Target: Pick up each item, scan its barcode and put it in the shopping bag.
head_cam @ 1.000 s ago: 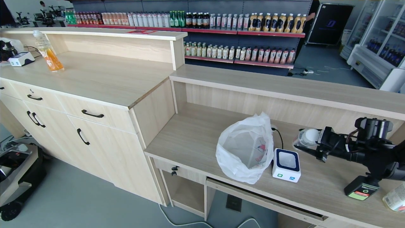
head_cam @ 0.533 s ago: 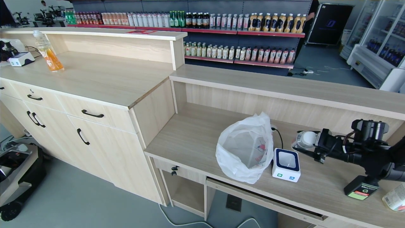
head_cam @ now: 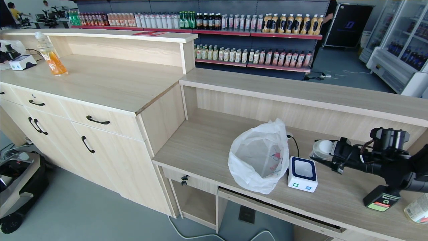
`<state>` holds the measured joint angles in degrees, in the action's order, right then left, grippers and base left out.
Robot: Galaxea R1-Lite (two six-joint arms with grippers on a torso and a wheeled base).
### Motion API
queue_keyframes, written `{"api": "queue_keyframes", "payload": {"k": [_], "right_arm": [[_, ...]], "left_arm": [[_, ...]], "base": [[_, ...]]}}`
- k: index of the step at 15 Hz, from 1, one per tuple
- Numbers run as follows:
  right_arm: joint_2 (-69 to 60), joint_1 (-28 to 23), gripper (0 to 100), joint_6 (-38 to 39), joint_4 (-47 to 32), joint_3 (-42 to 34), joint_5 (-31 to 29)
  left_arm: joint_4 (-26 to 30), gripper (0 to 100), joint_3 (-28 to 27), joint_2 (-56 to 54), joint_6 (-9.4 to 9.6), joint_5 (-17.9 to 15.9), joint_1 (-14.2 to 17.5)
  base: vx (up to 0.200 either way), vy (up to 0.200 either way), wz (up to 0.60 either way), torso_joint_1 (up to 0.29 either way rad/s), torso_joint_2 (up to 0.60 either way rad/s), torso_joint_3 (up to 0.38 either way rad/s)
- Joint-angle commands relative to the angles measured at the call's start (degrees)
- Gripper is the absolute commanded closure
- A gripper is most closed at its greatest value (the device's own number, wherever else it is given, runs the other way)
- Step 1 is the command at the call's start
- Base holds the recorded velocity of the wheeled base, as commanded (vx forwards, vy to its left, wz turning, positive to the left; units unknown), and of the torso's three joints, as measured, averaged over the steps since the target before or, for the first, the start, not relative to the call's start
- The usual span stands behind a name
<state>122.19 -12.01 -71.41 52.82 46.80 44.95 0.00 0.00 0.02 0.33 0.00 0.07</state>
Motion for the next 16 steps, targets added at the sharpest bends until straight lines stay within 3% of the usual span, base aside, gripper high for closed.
{"api": "queue_keyframes", "payload": {"k": [1, 16], "right_arm": [[-0.4, 0.0, 100, 0.0, 0.0, -0.1, -0.1], [1.6, 0.1, 100, 0.3, 0.2, 0.1, 0.3]], "left_arm": [[0.0, 0, 0.0, 0.0, 0.02, 0.0, 0.0], [0.0, 0, 0.0, 0.0, 0.02, 0.0, 0.0]], "base": [[0.0, 0.0, 0.0, 0.0, 0.0, 0.0], [0.0, 0.0, 0.0, 0.0, 0.0, 0.0]]}}
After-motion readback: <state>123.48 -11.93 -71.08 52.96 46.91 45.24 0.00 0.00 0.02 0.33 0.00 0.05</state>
